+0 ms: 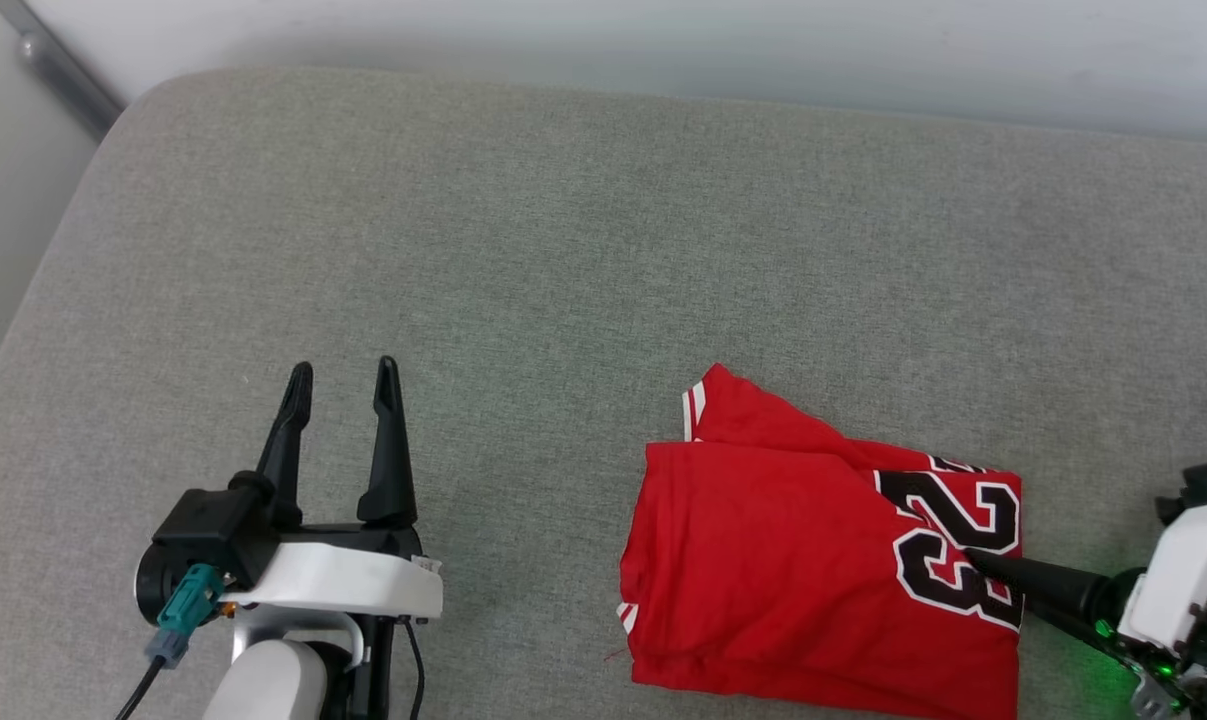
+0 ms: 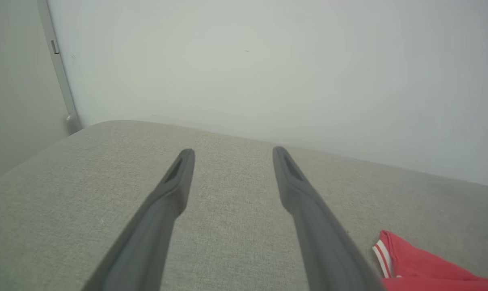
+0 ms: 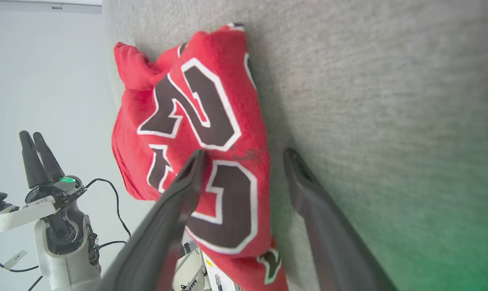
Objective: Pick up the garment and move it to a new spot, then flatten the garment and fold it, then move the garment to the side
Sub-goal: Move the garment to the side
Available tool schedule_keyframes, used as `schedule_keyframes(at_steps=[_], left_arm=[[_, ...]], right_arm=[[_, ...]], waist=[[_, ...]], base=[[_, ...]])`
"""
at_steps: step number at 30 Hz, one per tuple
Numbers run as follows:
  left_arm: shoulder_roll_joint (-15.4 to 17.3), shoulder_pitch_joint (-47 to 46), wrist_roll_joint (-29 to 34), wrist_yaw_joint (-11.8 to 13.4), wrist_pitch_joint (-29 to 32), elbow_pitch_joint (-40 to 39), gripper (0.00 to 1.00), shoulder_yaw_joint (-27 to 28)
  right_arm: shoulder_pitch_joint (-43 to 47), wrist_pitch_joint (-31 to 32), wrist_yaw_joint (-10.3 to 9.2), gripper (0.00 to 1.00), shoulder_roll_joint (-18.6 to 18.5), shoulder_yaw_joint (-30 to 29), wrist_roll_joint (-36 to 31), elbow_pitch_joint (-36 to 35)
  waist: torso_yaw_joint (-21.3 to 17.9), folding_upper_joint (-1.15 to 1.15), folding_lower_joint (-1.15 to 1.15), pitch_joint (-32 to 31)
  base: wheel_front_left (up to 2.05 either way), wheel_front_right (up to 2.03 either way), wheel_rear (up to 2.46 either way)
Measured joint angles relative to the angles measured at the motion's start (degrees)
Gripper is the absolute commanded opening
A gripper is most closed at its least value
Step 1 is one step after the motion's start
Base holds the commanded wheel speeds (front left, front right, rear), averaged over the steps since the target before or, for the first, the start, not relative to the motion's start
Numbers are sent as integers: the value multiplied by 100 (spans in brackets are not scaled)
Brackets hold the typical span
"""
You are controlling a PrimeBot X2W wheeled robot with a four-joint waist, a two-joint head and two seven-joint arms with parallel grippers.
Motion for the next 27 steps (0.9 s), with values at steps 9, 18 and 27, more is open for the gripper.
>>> schedule_keyframes(at_steps=[9,18,27], left_arm=[[-65,-59,110,-135,-7,125,100,126],[16,149,211,-180,-14,189,100,237],[120,216,338,-157,19,-68,100,180]], right_arm=[[-198,-160,-2,0,4,546,260,597],[-203,-991,-5,0,-453,1510,-750,-92],[-380,-1669,-5,0,-1545,2385,-2298,-87]], waist=[[-17,0,0,-96],[-412,0,0,-478],[-1307,0,0,-607]], base=[[0,0,0],[0,0,0],[0,0,0]])
